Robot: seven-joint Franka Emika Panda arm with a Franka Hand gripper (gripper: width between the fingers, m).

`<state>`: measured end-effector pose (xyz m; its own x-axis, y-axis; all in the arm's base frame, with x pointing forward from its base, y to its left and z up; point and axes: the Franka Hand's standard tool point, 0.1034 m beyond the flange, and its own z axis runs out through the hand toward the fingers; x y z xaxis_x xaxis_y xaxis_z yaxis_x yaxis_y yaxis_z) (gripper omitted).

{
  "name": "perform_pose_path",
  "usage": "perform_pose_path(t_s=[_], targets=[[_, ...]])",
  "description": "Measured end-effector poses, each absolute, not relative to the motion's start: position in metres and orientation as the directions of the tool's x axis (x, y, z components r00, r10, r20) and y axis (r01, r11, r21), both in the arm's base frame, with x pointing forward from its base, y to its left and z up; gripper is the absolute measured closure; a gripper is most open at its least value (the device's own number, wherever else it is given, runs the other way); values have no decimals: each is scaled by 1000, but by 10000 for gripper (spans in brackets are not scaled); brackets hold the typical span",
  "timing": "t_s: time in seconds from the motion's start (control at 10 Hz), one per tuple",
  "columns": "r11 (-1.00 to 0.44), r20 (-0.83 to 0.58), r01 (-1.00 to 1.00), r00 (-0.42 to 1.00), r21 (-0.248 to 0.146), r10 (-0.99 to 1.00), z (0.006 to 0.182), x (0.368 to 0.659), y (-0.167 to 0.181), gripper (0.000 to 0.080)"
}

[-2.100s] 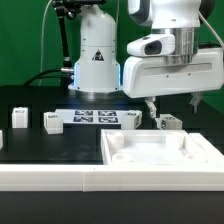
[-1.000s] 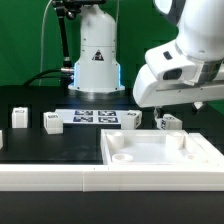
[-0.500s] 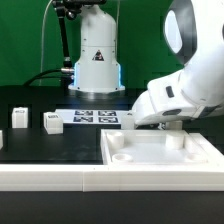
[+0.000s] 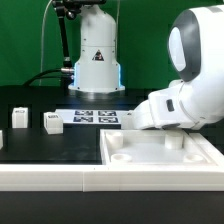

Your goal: Assemble one leg

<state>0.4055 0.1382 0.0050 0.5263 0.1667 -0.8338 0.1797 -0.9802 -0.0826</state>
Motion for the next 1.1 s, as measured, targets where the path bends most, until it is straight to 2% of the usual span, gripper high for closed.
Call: perform_pose_path(t_s=[0.1, 0.5, 0.6, 0.8, 1.0, 1.1], targets=[[-980, -834, 180, 526, -83, 167, 5, 405, 138, 510], [-980, -834, 180, 526, -83, 167, 5, 405, 138, 510], [-979, -834, 179, 524, -93, 175, 8, 406, 138, 510], [-981, -834, 164, 523, -105, 176, 37, 414, 134, 509], [-980, -846, 170, 504, -100, 174, 80, 421, 133, 509], [-980, -835, 174, 522, -98, 176, 93, 429, 133, 509]])
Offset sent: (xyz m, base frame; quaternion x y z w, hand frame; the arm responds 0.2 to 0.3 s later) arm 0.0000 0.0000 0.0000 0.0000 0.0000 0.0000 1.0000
